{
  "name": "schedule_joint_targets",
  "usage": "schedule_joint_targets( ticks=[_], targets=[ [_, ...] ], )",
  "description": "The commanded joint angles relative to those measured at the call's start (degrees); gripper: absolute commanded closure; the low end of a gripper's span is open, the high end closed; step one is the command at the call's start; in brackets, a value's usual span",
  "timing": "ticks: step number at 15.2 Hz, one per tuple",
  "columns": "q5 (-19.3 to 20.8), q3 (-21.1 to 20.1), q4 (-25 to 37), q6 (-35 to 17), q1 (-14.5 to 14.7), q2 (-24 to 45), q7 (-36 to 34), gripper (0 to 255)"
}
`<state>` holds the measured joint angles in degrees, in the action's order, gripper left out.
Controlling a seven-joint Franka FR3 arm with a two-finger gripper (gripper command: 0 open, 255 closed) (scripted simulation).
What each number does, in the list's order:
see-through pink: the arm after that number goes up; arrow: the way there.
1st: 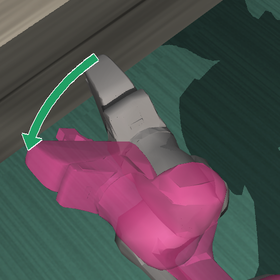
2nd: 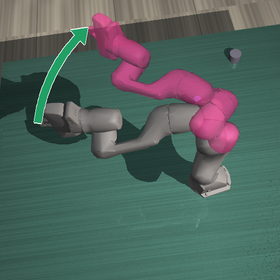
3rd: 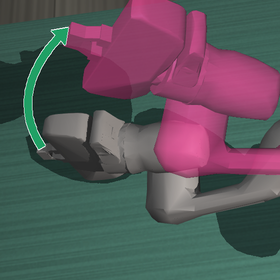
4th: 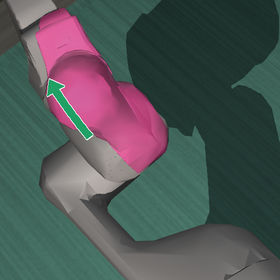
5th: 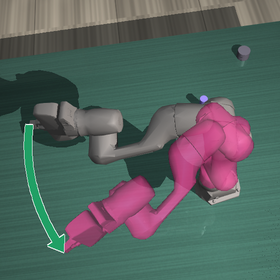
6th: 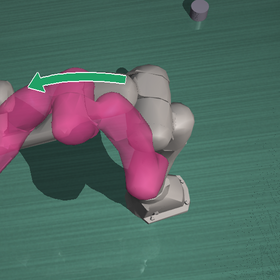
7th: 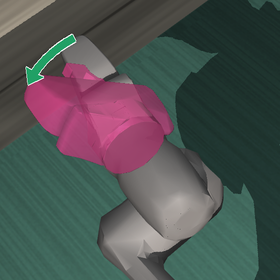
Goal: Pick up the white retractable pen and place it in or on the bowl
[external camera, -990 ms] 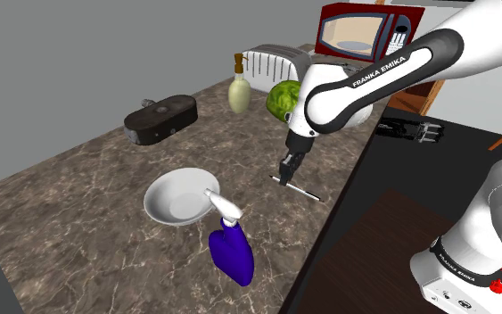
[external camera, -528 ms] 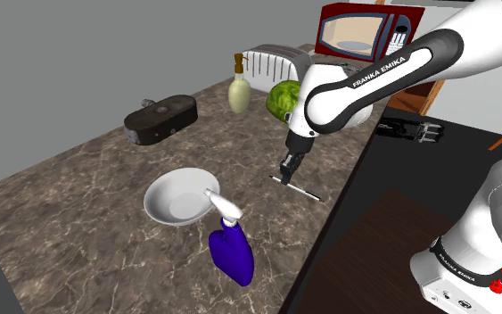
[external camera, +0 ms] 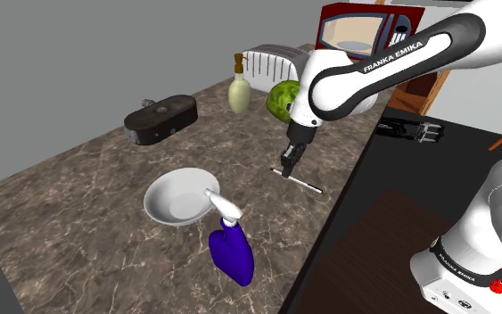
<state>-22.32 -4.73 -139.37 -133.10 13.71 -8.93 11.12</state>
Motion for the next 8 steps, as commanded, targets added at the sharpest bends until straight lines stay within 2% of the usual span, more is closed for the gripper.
schedule_joint_targets(
  ticks=[1,8],
  targets=[
    [0.44,0.05,0.61,1.47,-0.12,-0.88,-0.55,255],
    [1.83,0.22,3.36,6.92,-0.49,-3.76,-2.46,255]
  ],
)
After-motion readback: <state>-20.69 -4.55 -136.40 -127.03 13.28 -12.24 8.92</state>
